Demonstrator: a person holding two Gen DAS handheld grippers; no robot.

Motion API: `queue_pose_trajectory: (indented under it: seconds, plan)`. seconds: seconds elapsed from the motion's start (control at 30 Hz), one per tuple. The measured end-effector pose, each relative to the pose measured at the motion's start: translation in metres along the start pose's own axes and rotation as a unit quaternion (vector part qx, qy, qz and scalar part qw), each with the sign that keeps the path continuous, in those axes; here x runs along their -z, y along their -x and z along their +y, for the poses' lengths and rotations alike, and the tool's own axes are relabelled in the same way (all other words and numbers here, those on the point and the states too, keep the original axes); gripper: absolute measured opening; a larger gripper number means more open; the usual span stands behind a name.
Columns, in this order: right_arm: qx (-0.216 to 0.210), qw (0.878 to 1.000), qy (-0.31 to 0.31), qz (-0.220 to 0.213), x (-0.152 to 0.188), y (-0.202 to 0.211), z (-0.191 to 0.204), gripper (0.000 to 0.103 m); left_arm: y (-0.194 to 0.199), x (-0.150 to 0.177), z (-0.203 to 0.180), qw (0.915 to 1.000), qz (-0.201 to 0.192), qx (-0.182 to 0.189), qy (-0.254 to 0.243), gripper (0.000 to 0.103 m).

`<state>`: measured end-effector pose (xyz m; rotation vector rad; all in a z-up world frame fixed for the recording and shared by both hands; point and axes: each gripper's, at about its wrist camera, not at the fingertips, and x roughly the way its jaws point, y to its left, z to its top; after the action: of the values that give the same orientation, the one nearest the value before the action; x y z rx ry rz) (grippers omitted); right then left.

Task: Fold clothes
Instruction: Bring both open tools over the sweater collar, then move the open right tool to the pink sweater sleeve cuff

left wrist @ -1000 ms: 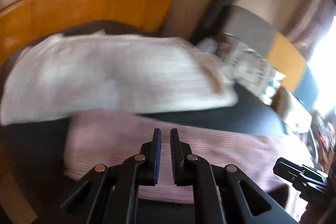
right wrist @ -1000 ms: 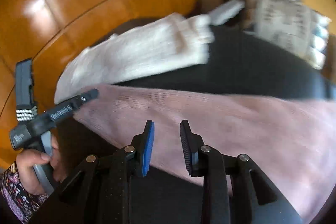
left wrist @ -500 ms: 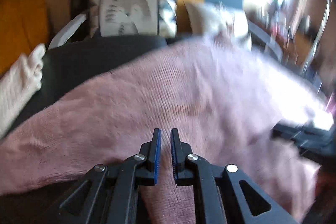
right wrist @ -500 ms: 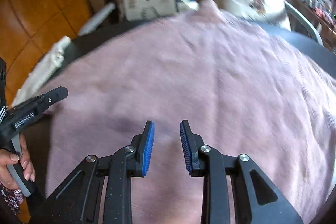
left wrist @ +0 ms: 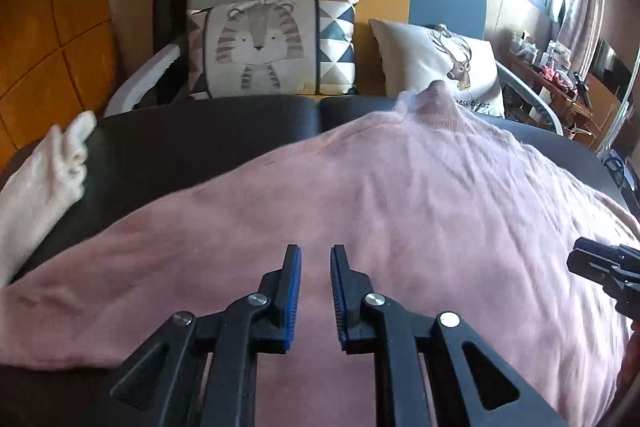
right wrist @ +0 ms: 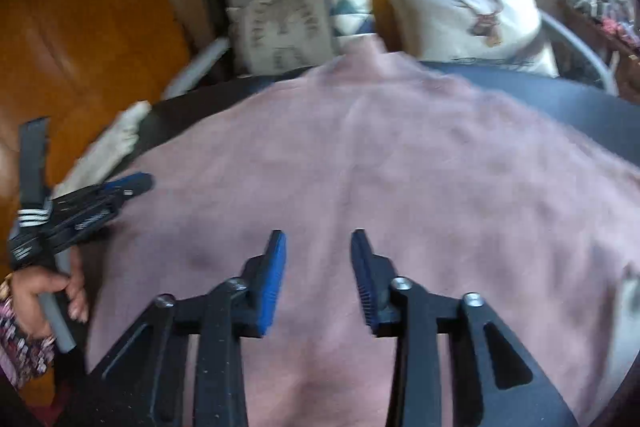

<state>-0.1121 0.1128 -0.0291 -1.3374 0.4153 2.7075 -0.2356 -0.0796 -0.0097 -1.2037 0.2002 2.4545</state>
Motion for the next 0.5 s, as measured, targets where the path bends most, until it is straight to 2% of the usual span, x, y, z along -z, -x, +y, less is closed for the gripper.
queue_pose_trajectory:
  seconds: [0.07, 0.17, 0.27, 0.3, 0.37, 0.43, 0.5]
  plan:
    - [0.03, 0.999, 0.009, 0.013, -0.02, -0.015, -0.013, 0.043, -0.021, -0.011, -0.02, 0.9999, 0.011, 0.012, -0.005, 0.014]
    - [0.044, 0.999, 0.016, 0.004, -0.041, -0.034, -0.028, 0.043, -0.051, -0.017, -0.046, 0.999, 0.032, 0.0, -0.033, 0.014]
    - [0.063, 0.997, 0.04, 0.0, -0.057, -0.056, -0.041, 0.043, -0.058, -0.008, -0.055, 0.9963, -0.01, -0.028, -0.08, 0.019]
    - [0.065, 0.997, 0.038, -0.004, -0.062, -0.062, -0.046, 0.041, -0.059, -0.006, -0.055, 0.9956, -0.018, -0.028, -0.088, 0.02]
    - [0.055, 0.998, 0.024, -0.018, -0.073, -0.073, -0.056, 0.04, -0.058, -0.004, -0.048, 0.9965, -0.026, -0.015, -0.078, 0.022]
    - [0.055, 0.998, 0.019, -0.015, -0.085, -0.089, -0.062, 0.041, -0.06, -0.003, -0.043, 0.9975, -0.029, -0.005, -0.065, 0.03]
    - [0.057, 0.998, 0.015, -0.011, -0.098, -0.106, -0.066, 0.041, -0.062, -0.003, -0.032, 0.9988, -0.025, 0.016, -0.039, 0.034]
